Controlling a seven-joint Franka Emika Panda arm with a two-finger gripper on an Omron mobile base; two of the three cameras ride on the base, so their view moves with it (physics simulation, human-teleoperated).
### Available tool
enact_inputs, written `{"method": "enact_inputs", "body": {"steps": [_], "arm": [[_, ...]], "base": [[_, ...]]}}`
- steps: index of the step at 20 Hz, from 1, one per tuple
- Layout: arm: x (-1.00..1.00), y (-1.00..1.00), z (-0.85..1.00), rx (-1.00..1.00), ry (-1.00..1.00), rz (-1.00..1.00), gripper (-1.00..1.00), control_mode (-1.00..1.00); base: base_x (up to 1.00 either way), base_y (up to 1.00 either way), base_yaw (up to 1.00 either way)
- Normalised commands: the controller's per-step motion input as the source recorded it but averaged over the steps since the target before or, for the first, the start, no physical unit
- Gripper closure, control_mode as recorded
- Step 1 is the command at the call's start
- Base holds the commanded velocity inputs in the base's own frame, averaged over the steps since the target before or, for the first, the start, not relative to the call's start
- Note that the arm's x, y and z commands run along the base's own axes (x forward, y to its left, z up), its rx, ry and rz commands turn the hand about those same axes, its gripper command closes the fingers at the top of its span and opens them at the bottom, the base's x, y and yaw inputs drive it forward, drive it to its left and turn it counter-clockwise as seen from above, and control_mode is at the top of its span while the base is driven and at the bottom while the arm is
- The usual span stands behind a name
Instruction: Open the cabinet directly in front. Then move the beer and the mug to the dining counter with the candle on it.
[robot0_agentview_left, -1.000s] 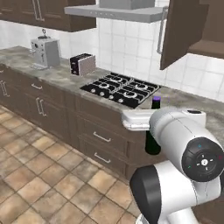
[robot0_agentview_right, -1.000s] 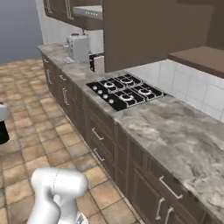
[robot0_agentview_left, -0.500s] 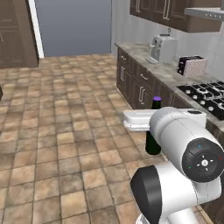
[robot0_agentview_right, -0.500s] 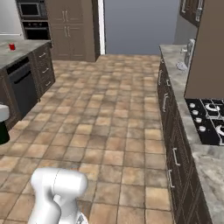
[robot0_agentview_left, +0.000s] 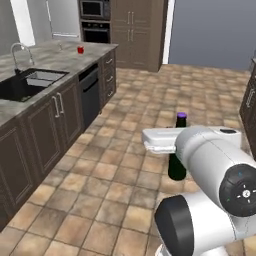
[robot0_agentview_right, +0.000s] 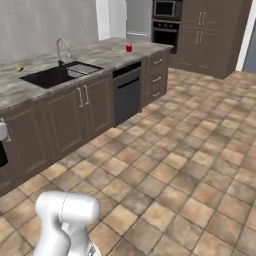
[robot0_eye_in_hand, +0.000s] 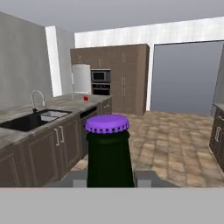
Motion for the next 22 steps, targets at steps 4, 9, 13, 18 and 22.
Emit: {"method": "enact_inputs", "body": {"steps": [4, 9, 13, 18, 22], "arm": [[0.0, 0.0, 0.0, 0.0, 0.0, 0.0, 1.0, 1.0], [0.0, 0.0, 0.0, 0.0, 0.0, 0.0, 1.0, 1.0], [0.0, 0.0, 0.0, 0.0, 0.0, 0.0, 1.0, 1.0], [0.0, 0.0, 0.0, 0.0, 0.0, 0.0, 1.0, 1.0], [0.0, 0.0, 0.0, 0.0, 0.0, 0.0, 1.0, 1.0]], "base": [[1.0, -0.4, 0.28], [1.0, -0.46, 0.17], [1.0, -0.51, 0.1], [1.0, -0.43, 0.05], [1.0, -0.37, 0.05]]}}
